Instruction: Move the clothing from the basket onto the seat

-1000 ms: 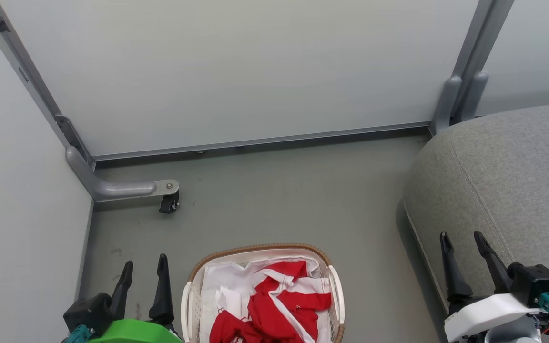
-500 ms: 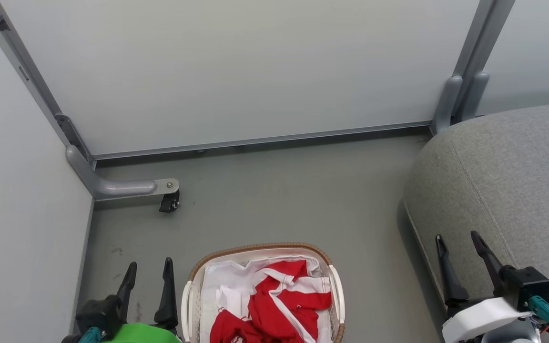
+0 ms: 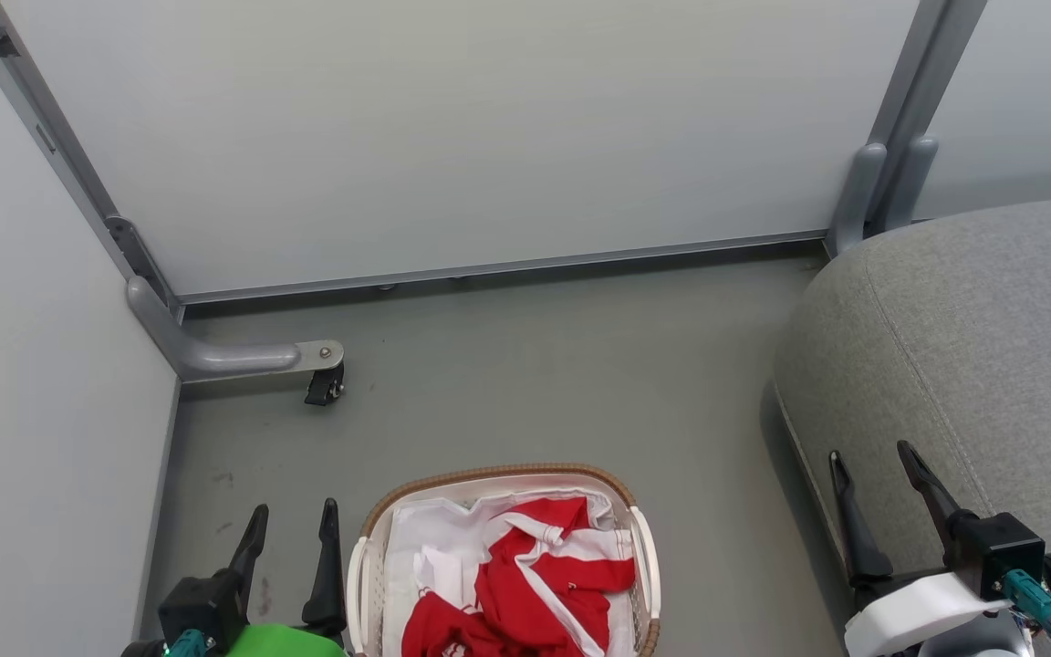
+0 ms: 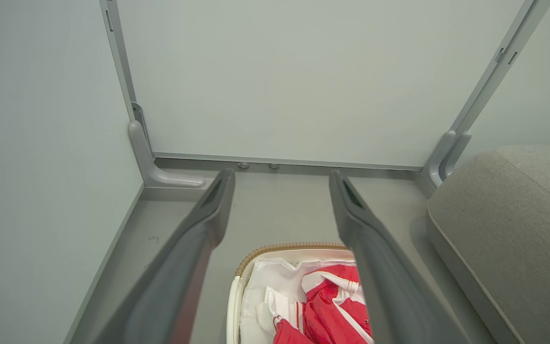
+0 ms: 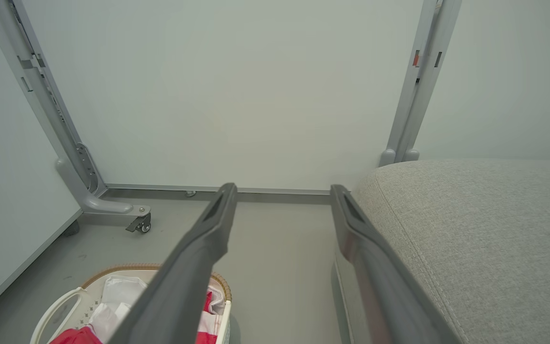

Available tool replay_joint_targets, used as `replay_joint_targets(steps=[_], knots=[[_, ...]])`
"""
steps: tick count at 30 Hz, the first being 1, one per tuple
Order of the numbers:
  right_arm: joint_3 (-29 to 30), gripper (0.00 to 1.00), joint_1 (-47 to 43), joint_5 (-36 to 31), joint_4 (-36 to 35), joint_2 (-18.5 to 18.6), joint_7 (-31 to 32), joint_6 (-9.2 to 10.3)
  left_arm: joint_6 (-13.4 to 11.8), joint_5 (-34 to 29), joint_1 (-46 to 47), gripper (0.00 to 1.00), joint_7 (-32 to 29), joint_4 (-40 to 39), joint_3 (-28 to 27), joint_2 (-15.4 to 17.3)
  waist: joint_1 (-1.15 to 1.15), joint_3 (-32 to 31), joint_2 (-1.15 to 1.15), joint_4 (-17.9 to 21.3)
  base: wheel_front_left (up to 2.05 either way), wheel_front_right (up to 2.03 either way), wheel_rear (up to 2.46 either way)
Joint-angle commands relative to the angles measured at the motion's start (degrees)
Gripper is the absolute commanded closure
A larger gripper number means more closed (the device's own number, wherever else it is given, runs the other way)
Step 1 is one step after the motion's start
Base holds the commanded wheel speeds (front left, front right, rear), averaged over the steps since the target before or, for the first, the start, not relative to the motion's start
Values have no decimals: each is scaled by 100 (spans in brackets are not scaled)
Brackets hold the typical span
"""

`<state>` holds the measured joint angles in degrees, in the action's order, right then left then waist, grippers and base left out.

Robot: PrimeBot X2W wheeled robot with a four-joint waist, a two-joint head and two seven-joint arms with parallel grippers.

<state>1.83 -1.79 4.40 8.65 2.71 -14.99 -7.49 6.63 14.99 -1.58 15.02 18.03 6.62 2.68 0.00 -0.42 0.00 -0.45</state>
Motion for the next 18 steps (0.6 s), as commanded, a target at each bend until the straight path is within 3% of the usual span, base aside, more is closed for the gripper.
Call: replay_joint_targets(steps=[1,18], knots=[[5,0,-84,-25,-3,32,-30,0,25,9,-69,0,24,8,-5,38,0,1,0,1,0,0,0],[1,0,-75,-25,-29,32,-30,0,32,3,-59,0,24,29,-9,38,0,34,0,3,0,0,0]])
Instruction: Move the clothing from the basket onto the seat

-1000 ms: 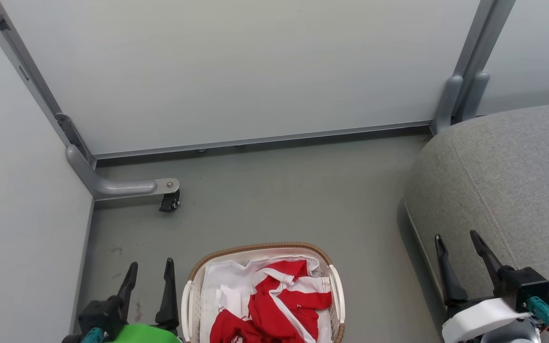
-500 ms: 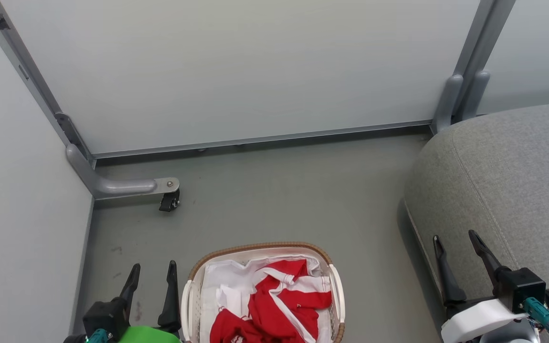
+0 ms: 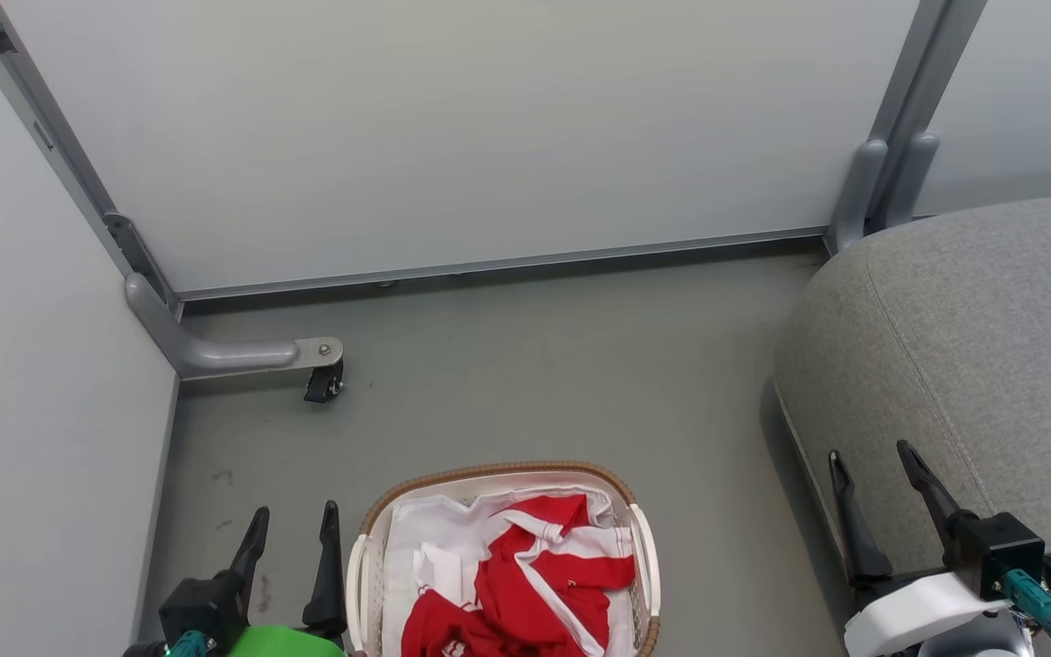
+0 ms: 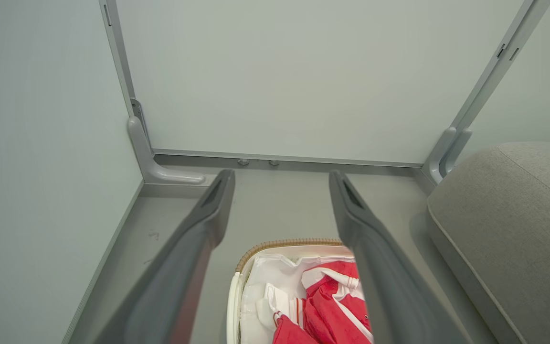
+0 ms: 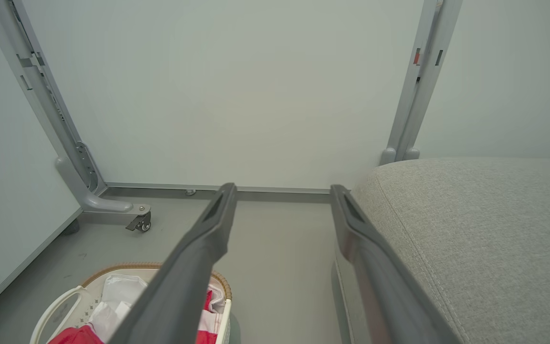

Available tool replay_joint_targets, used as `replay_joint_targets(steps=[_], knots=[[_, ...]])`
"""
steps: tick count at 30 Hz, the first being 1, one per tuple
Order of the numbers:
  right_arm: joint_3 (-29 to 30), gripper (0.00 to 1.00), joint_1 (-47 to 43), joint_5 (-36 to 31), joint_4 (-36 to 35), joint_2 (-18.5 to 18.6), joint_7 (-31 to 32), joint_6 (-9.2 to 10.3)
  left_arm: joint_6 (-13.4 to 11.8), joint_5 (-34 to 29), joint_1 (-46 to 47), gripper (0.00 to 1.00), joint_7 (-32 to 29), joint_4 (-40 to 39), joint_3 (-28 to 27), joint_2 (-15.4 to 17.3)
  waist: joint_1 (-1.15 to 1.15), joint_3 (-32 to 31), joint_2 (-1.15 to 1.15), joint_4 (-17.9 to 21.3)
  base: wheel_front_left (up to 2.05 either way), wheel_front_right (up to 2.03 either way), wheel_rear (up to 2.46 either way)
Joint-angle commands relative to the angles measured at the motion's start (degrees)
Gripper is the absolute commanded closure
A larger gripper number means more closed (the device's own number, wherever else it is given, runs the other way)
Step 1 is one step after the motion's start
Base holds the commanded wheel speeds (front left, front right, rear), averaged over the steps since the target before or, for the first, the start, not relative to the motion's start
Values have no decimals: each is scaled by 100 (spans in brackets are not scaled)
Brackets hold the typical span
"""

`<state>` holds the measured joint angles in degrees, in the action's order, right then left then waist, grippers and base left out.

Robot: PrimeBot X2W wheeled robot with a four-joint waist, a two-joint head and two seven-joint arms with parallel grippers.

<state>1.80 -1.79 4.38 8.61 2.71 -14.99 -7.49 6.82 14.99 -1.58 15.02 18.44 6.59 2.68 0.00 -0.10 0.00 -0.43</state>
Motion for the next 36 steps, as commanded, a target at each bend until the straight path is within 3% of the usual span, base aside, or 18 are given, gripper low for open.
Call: replay_joint_targets(steps=[1,15,28,36], knots=[[5,0,-72,-20,-27,32,-30,0,14,0,-58,0,23,-14,-6,38,0,6,0,3,0,0,0],[-2,0,206,-12,-132,33,-30,0,37,-12,369,0,16,437,358,37,0,497,0,83,0,0,0],[-123,0,993,129,-267,29,-30,1,76,26,1679,0,15,2750,1297,40,0,1899,0,515,0,0,0],[-295,0,1434,254,-336,26,-30,1,73,42,2451,0,15,3899,1906,232,0,2780,0,793,0,0,0]])
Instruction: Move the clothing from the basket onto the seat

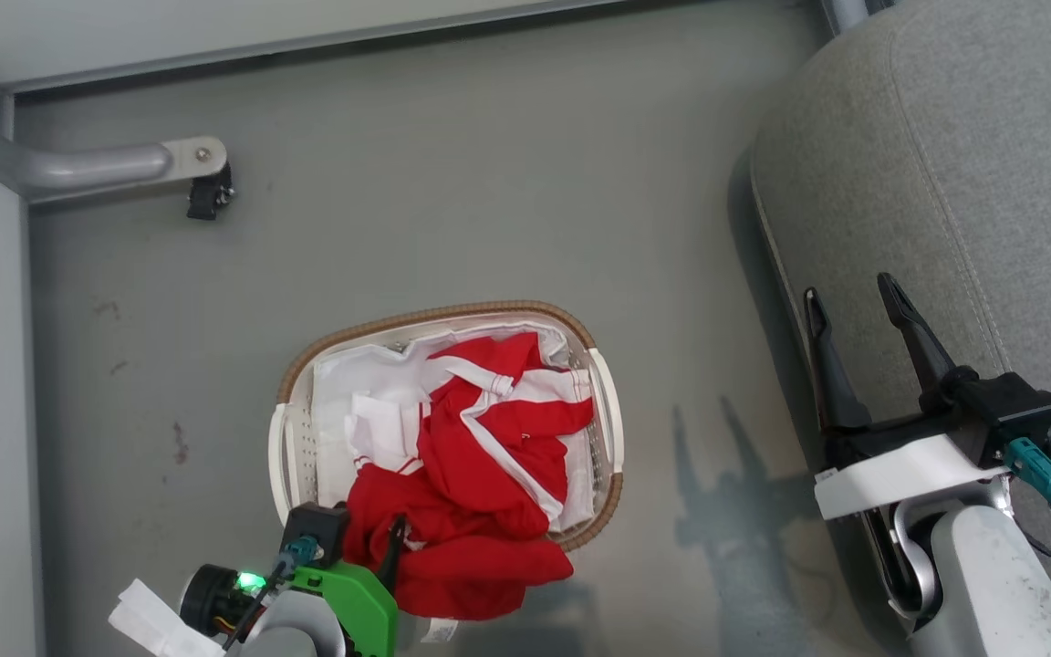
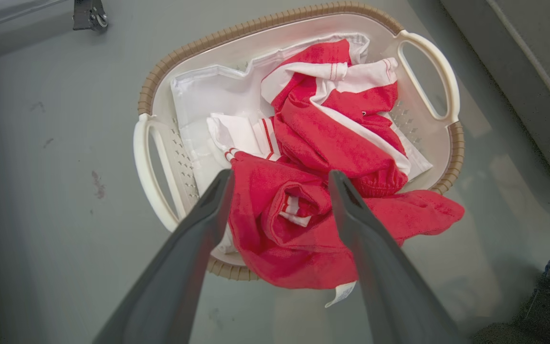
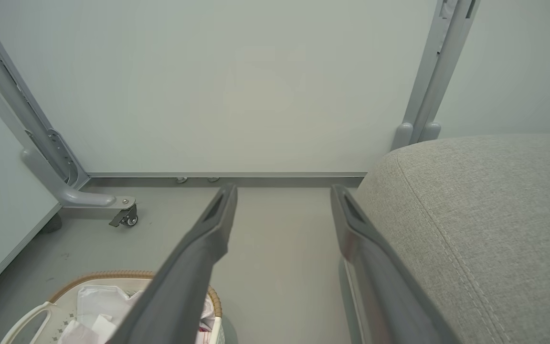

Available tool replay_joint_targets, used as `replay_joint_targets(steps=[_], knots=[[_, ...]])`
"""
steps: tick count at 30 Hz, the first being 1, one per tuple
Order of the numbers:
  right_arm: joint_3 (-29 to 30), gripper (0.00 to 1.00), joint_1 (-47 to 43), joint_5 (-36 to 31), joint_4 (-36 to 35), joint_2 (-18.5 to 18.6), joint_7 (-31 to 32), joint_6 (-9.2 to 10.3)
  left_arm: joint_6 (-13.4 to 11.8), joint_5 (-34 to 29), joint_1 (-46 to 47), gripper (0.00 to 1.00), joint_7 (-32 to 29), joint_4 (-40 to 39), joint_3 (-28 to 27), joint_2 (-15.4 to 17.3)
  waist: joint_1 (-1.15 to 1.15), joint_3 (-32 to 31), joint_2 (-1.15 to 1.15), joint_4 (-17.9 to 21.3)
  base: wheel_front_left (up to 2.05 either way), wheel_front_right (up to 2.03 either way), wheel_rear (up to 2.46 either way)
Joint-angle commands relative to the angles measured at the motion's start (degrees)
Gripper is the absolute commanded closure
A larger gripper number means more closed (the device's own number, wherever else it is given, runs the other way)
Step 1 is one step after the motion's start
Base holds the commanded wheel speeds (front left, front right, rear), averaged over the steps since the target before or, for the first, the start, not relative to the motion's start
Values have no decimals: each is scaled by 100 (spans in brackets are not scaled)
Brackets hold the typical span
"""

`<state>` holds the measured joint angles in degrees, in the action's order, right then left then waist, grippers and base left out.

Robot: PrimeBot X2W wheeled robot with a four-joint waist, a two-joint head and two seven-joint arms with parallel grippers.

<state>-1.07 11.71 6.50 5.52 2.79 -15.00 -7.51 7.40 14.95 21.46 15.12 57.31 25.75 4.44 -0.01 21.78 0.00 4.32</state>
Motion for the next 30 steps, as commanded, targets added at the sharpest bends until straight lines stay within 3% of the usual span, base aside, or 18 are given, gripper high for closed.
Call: replay_joint_targets(steps=[1,10,20,21,22,23,24,30], knots=[[-26,0,123,55,-44,19,-28,4,14,68,211,0,6,103,7,88,1,682,0,354,0,0,0],[-212,0,384,192,-70,18,-29,4,14,255,800,0,-51,987,-18,242,1,1314,0,655,0,0,0],[-320,0,478,338,-82,18,-29,4,8,346,1129,0,-40,1337,133,291,1,1549,0,827,0,0,0],[-330,0,492,352,-77,18,-28,4,8,359,1151,17,-44,1358,139,290,1,1558,0,839,0,0,0],[-340,0,511,376,-71,18,-29,4,8,374,1181,62,-53,1386,145,289,1,1567,0,850,0,0,0],[-345,0,521,386,-69,18,-29,4,8,378,1206,86,-56,1404,151,294,1,1572,0,857,0,0,0],[-354,0,527,382,-69,18,-29,4,8,386,1229,100,-55,1425,157,300,1,1573,0,863,0,0,0],[-368,0,542,408,-8,18,-29,4,8,404,1281,100,-32,1469,239,288,1,1492,0,850,0,0,0]])
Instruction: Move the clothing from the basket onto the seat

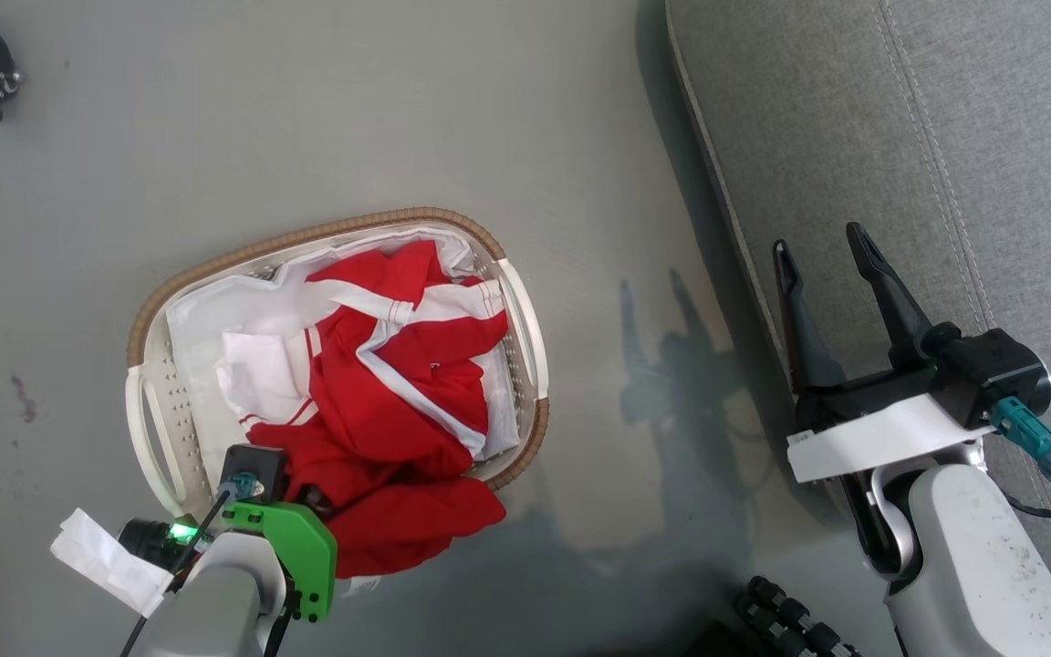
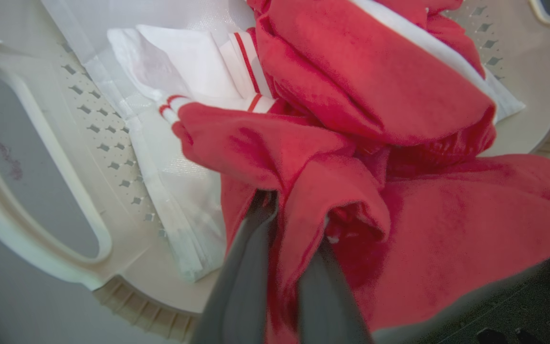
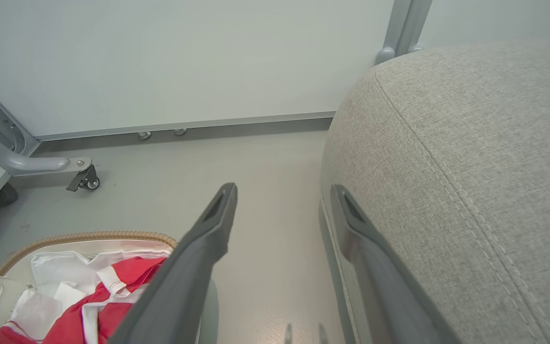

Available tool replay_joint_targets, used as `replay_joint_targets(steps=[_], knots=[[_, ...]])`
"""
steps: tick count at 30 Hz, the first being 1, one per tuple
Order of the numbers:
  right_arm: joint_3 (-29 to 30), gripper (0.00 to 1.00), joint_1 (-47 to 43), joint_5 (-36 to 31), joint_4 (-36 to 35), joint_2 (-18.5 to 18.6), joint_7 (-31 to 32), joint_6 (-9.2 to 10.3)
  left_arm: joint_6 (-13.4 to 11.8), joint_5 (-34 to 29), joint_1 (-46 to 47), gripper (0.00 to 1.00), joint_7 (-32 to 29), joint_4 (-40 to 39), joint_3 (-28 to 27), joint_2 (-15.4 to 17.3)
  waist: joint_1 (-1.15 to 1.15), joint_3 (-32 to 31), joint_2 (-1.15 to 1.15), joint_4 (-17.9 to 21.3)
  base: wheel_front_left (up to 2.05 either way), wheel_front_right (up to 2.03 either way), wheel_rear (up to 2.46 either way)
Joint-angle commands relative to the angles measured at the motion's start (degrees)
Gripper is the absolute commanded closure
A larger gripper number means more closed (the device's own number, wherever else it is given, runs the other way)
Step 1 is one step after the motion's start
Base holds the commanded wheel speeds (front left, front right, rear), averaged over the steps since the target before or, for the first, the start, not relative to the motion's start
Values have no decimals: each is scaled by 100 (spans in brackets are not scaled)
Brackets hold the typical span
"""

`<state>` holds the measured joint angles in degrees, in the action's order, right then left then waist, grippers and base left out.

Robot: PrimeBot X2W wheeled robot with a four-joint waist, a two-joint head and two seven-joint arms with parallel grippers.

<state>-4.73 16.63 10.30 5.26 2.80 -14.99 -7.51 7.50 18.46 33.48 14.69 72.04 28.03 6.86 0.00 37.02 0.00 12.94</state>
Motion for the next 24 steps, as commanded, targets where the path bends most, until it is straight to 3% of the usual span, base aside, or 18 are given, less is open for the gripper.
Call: replay_joint_targets(steps=[1,8,24], knots=[[3,0,42,24,33,18,-29,4,-2,67,75,100,19,-7,18,46,0,-62,0,-21,0,0,0],[80,0,-111,-109,125,18,-30,4,-3,117,-119,100,54,-264,66,50,0,-510,0,-191,0,0,0],[280,0,-868,-493,295,20,-30,4,-4,-251,-863,100,55,-2553,176,393,0,-2383,0,-687,0,0,0]])
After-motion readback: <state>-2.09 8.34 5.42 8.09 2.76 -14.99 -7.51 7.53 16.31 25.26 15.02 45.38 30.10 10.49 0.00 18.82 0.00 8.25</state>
